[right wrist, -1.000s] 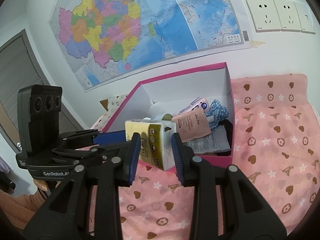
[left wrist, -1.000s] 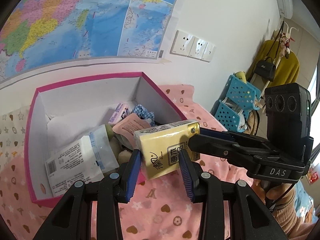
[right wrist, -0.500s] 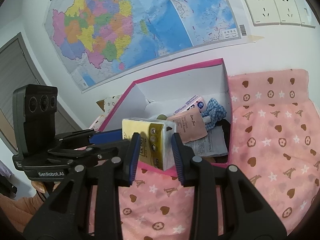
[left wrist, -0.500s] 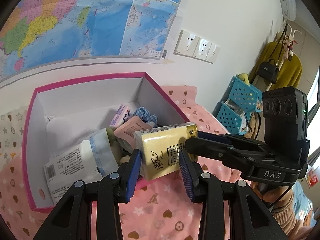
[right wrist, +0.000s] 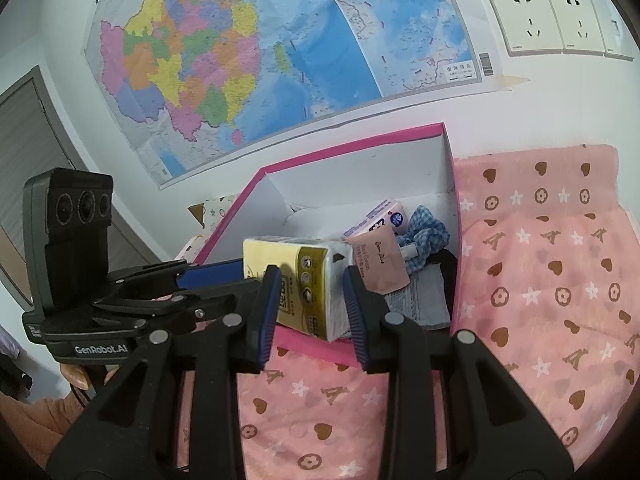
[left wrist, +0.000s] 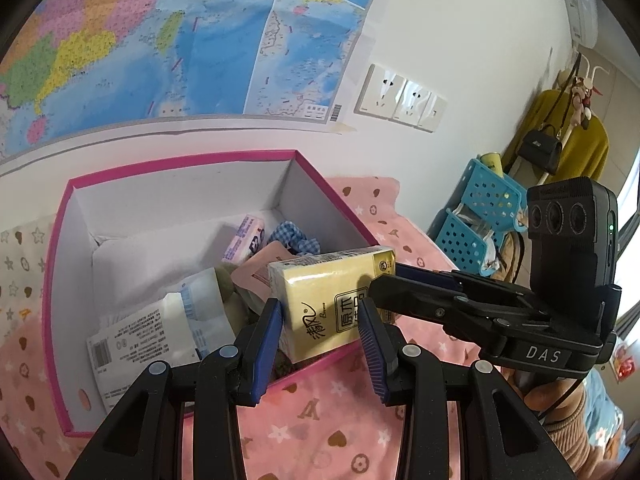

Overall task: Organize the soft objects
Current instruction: 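Lower the yellow tissue pack into the box and open the right tool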

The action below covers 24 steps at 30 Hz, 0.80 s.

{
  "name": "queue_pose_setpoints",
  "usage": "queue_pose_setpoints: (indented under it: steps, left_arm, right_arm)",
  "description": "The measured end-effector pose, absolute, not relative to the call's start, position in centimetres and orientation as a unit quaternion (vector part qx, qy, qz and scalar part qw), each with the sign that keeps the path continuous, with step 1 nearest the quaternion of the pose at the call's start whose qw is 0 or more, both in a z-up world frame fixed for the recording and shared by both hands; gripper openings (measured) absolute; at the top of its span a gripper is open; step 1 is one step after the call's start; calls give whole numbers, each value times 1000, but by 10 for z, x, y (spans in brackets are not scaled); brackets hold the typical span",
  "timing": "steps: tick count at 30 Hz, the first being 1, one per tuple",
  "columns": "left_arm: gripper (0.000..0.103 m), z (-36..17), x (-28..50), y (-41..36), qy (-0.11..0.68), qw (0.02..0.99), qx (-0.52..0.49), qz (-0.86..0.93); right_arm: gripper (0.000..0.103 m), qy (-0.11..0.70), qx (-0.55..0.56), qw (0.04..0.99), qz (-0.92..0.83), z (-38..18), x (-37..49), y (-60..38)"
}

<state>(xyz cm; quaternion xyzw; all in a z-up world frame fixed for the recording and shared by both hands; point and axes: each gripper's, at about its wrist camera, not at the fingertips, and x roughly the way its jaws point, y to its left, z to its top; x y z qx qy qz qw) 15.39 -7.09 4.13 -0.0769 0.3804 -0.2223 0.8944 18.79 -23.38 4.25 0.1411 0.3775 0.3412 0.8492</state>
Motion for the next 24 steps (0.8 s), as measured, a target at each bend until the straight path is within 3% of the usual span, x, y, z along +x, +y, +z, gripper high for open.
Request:
queue_pose_setpoints:
  steps: [24]
  left_arm:
    - [38, 25, 174, -69, 407, 885, -85, -210]
  right_arm:
    - [35, 399, 141, 841, 337, 29, 204, -229]
